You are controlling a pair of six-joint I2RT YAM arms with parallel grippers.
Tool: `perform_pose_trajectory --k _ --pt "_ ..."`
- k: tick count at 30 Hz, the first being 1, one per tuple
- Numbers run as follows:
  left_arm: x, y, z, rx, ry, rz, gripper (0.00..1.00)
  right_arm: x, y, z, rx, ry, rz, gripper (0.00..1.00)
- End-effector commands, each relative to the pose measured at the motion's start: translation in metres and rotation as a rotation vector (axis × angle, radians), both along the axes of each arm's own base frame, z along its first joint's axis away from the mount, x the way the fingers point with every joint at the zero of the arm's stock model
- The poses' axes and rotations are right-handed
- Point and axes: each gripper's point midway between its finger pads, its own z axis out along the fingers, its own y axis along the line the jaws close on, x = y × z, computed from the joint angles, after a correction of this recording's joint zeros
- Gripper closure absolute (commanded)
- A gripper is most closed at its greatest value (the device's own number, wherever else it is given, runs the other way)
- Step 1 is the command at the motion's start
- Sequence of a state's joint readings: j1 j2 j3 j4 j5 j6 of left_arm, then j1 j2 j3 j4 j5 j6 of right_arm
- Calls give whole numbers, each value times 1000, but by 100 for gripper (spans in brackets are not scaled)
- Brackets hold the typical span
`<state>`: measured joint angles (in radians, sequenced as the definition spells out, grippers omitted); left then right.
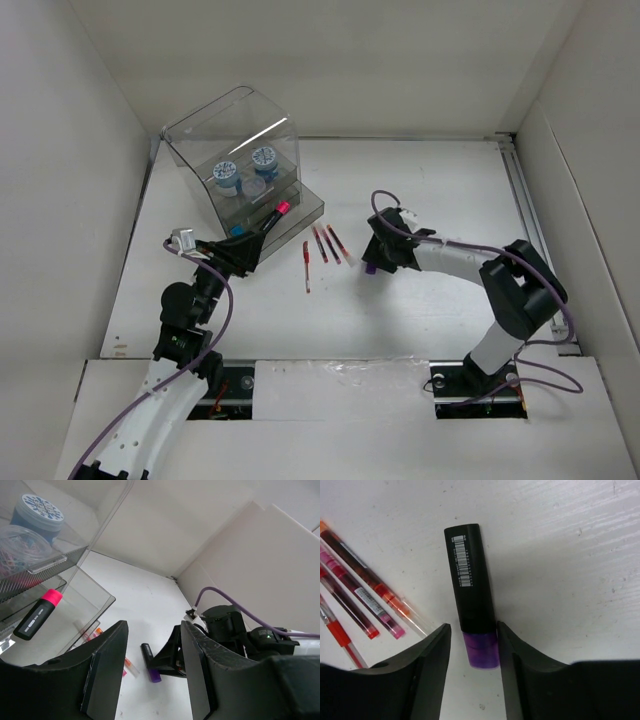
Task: Sort the stationery into containers
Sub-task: Pick up the stationery from the center of the board.
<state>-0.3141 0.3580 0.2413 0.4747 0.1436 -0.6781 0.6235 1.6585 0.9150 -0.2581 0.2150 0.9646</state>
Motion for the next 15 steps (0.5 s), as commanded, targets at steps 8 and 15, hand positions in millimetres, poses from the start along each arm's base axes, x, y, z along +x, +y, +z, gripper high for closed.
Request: perform_pose_trajectory --k 8,15 --pt "-3 -3 12 -15 -49 -20 57 4 -5 -15 -106 58 -11 63" --pt "-2 -3 9 -13 -40 -20 57 13 -5 3 -85 10 -19 91"
